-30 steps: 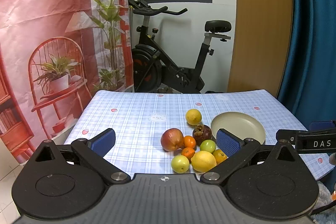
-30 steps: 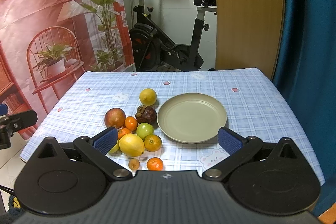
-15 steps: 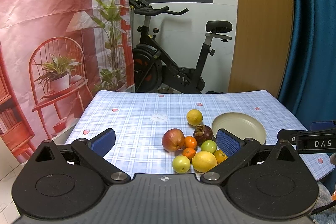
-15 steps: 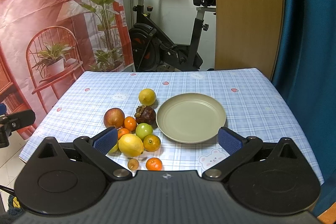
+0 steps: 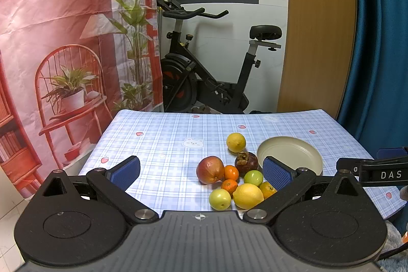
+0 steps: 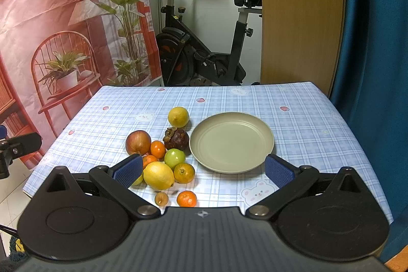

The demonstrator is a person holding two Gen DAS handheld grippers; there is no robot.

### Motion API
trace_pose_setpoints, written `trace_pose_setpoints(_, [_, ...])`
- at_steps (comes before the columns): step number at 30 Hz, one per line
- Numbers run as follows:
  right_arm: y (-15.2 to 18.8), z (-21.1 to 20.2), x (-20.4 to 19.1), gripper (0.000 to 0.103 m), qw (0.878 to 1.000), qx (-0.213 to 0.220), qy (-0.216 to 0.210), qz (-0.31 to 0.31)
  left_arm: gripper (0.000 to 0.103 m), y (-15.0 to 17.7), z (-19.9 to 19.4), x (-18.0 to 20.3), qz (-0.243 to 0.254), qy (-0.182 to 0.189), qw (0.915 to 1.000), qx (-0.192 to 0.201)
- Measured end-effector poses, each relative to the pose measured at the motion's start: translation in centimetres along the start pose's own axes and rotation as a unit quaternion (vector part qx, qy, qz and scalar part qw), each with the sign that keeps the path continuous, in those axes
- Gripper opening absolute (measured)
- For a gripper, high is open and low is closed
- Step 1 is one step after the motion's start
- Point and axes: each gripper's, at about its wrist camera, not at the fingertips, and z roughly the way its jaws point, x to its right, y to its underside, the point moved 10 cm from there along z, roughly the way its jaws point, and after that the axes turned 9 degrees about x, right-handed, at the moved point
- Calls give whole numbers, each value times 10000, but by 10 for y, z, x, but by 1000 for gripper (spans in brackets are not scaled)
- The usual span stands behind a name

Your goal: Organize fruits

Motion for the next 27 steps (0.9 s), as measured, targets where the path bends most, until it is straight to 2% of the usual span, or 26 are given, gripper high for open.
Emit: trace_pose_setpoints(27, [4, -1, -8, 103, 9999, 21, 14, -159, 103, 1, 0, 2, -20, 20, 10000, 7])
